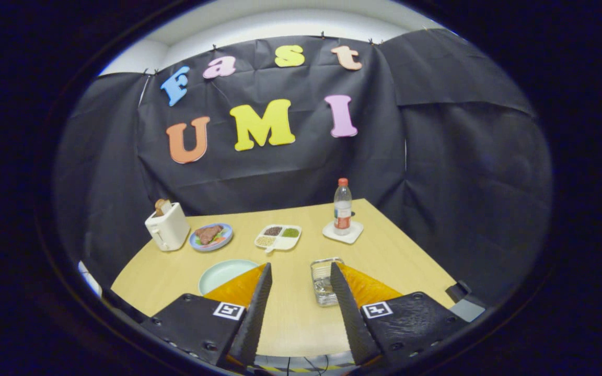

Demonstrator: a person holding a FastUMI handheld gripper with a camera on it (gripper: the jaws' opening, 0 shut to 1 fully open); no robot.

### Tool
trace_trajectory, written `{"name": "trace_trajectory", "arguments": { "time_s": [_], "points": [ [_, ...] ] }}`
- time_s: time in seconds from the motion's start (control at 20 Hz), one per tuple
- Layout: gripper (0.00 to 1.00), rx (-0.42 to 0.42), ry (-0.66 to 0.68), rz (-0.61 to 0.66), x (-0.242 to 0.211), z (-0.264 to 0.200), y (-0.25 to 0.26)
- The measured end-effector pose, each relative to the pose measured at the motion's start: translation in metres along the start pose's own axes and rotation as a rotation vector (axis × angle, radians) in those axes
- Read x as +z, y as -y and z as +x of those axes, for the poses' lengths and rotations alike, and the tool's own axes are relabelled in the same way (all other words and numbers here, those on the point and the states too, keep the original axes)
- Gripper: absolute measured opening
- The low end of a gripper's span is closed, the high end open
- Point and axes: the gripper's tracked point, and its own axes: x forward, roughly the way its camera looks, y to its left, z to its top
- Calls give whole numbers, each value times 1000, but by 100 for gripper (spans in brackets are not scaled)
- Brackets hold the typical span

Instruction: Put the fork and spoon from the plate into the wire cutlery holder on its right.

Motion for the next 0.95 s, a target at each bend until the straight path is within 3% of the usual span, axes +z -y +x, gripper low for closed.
{"name": "trace_trajectory", "arguments": {
  "time_s": [0.2,0.45,0.95],
  "points": [
    [75,20,124,-35,15,-29,-24],
    [96,76,221,-31,22,-60,-51],
    [96,64,338,-56,32,-92,-69]
  ]
}}
